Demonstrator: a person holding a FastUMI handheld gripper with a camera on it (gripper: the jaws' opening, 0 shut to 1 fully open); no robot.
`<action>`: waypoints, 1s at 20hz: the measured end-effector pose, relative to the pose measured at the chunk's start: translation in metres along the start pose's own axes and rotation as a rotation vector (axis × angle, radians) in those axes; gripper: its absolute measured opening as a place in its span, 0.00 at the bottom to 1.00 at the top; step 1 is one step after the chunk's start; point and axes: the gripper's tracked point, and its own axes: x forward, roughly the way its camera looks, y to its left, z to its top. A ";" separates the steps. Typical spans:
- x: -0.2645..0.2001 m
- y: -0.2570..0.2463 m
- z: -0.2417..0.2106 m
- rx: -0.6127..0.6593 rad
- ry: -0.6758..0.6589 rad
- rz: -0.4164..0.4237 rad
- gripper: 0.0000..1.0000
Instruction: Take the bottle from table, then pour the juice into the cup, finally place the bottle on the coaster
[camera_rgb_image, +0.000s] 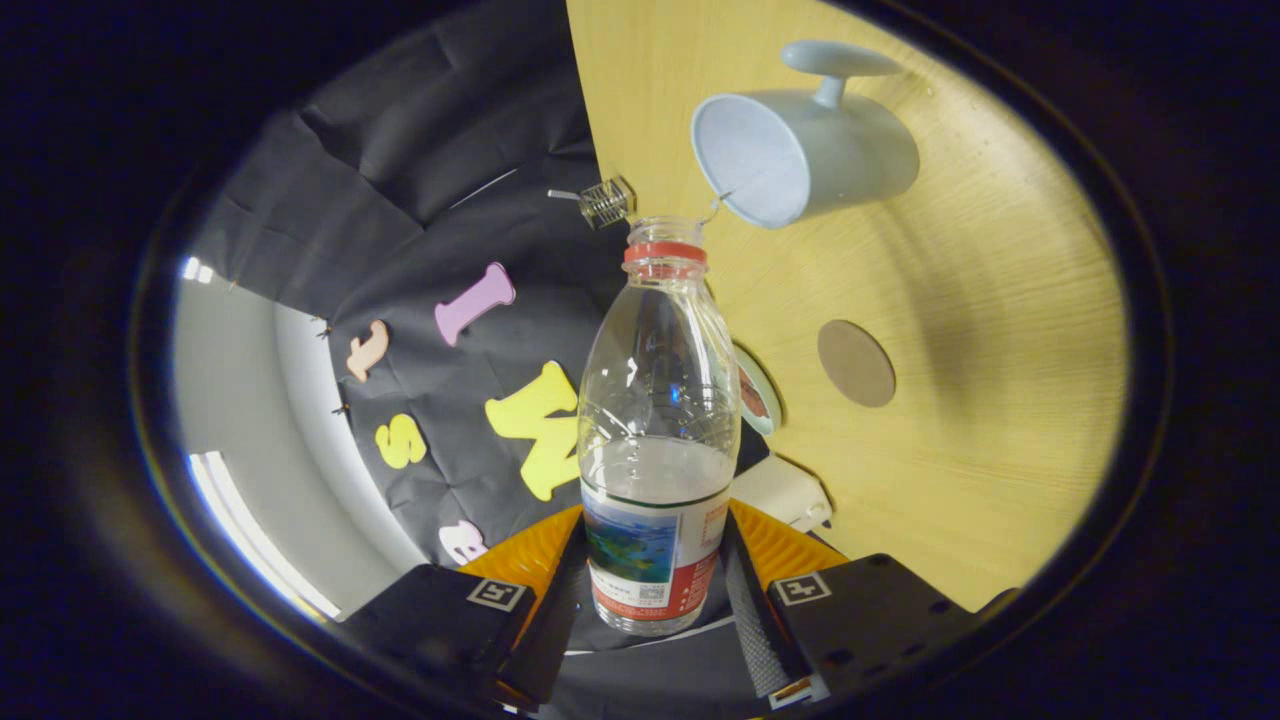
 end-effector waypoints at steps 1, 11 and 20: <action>-0.001 0.001 0.000 0.008 -0.001 0.008 0.74; 0.001 0.015 0.003 0.061 -0.026 0.044 0.74; -0.004 0.016 0.005 -0.052 -0.034 0.033 0.74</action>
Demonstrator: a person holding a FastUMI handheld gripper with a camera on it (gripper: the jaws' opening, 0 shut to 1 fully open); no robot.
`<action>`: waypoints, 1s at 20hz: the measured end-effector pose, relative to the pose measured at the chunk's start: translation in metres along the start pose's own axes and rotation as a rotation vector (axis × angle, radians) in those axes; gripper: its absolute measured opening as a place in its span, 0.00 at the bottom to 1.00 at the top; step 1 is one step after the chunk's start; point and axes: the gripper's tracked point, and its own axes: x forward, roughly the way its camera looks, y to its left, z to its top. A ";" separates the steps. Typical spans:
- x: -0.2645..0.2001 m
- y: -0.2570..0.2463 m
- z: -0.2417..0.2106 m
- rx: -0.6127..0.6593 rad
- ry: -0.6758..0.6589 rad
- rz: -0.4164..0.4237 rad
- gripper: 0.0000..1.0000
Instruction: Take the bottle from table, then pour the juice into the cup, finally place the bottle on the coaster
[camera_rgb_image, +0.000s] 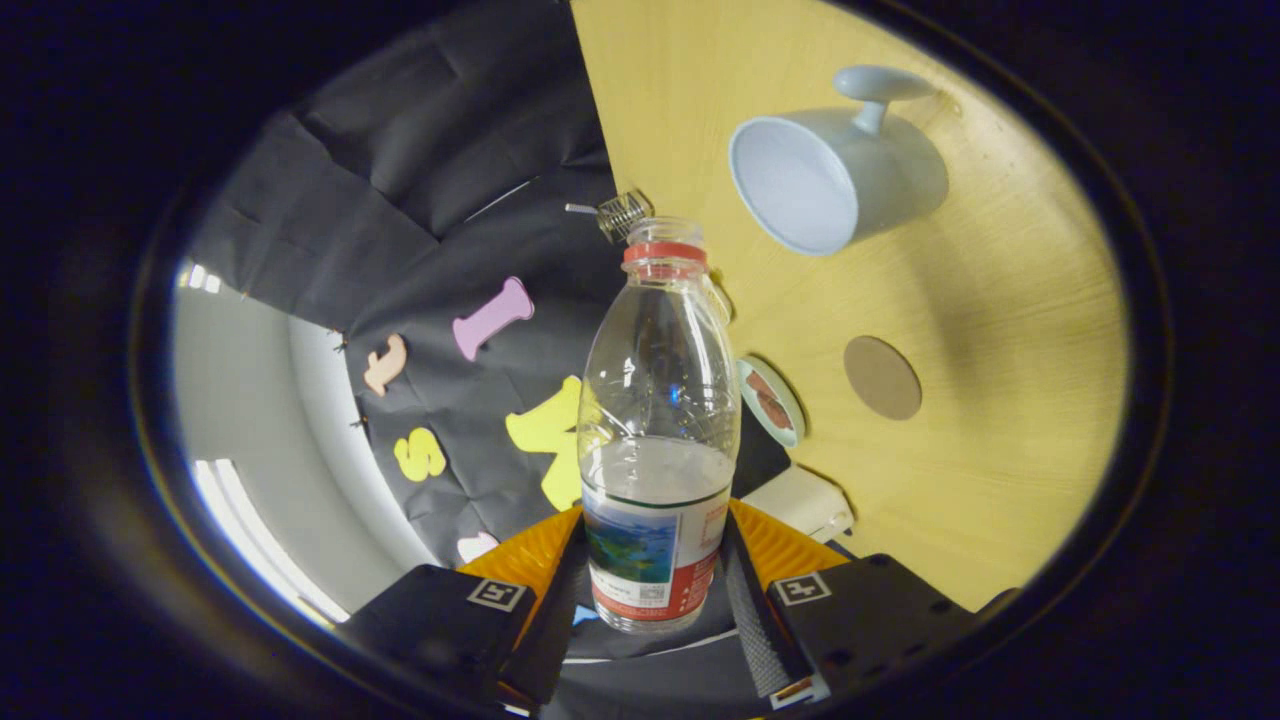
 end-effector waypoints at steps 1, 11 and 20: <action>-0.002 -0.002 0.001 -0.033 -0.005 0.003 0.75; -0.023 -0.020 0.012 -0.599 0.020 -0.122 0.75; -0.037 0.010 -0.012 -1.215 0.037 -0.111 0.75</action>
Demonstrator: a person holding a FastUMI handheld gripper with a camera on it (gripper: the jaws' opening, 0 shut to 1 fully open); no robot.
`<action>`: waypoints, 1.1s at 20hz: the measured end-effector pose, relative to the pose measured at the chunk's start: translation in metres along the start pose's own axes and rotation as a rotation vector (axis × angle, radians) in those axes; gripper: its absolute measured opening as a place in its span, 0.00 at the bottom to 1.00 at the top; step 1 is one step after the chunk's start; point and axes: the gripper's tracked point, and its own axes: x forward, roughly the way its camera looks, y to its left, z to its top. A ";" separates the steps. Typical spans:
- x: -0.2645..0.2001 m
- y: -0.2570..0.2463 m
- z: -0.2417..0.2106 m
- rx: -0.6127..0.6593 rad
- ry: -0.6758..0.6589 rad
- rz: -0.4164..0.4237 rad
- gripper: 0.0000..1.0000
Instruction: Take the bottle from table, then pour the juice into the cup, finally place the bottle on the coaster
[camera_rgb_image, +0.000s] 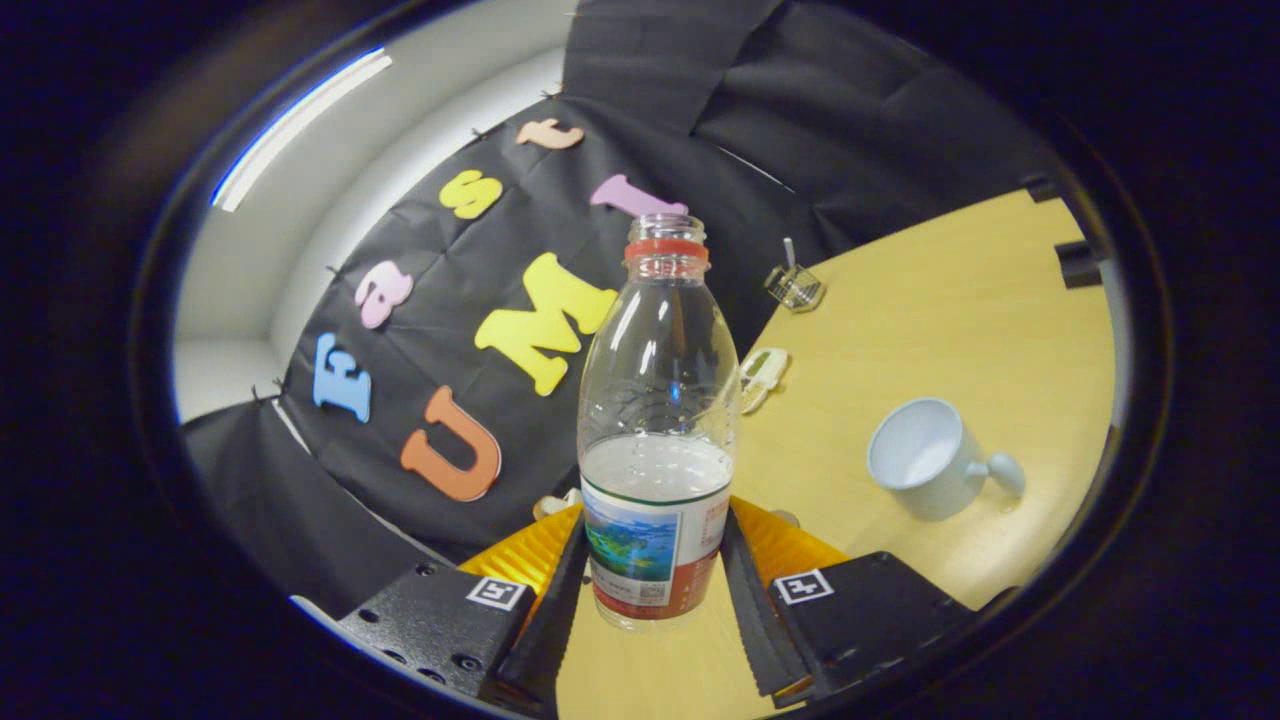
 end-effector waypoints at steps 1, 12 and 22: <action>-0.001 0.005 0.002 -0.099 0.005 -0.001 0.75; 0.043 0.065 0.017 -0.661 -0.008 -0.038 0.76; 0.101 0.065 0.002 -0.733 -0.051 -0.026 0.76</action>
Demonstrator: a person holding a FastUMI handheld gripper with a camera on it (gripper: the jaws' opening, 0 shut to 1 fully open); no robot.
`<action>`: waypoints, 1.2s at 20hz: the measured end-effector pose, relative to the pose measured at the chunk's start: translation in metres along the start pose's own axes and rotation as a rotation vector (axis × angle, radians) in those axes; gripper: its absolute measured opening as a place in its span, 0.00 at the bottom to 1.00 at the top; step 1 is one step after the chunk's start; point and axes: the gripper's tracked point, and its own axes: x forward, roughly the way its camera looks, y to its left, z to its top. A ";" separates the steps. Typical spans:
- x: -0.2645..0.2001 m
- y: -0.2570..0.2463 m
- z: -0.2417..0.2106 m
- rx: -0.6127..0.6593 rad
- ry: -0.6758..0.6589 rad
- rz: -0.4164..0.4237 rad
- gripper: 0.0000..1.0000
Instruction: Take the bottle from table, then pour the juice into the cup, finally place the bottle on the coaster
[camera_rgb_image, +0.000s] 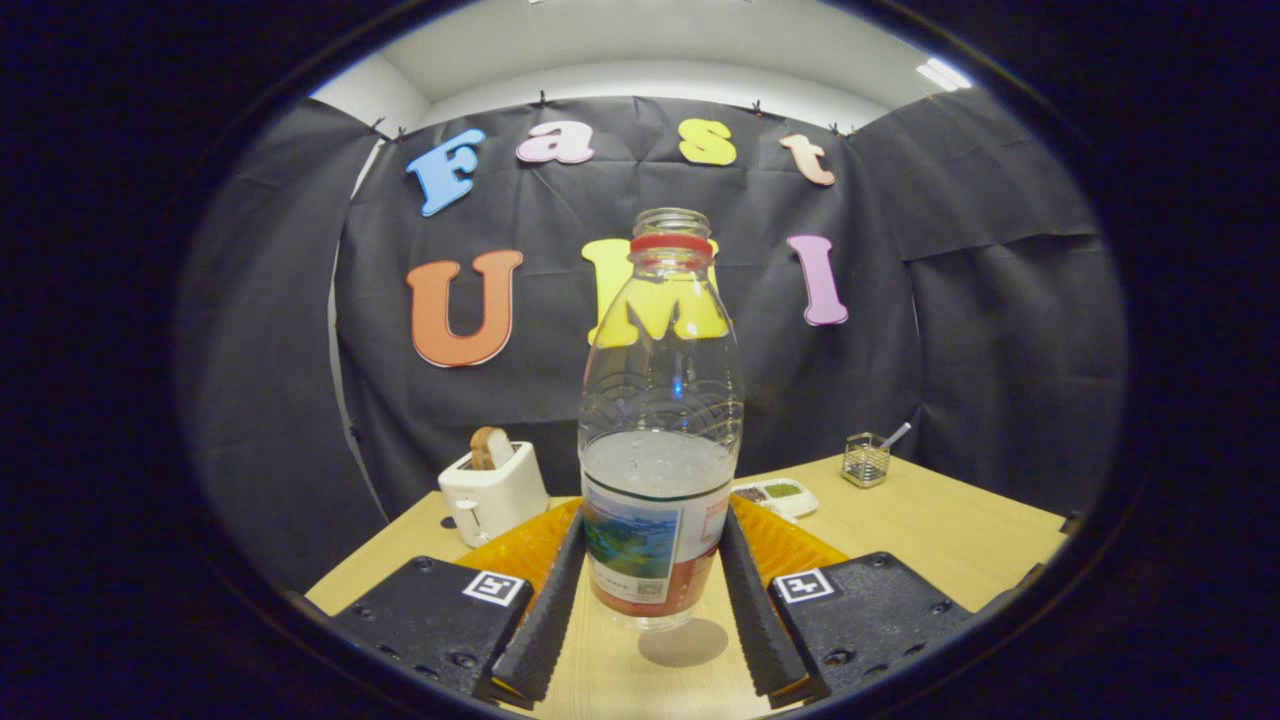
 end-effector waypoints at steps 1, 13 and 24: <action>0.005 -0.002 -0.007 0.021 0.002 0.000 0.76; 0.069 -0.007 -0.123 -0.166 0.055 0.028 0.77; 0.084 -0.010 -0.172 -0.209 0.097 0.057 0.79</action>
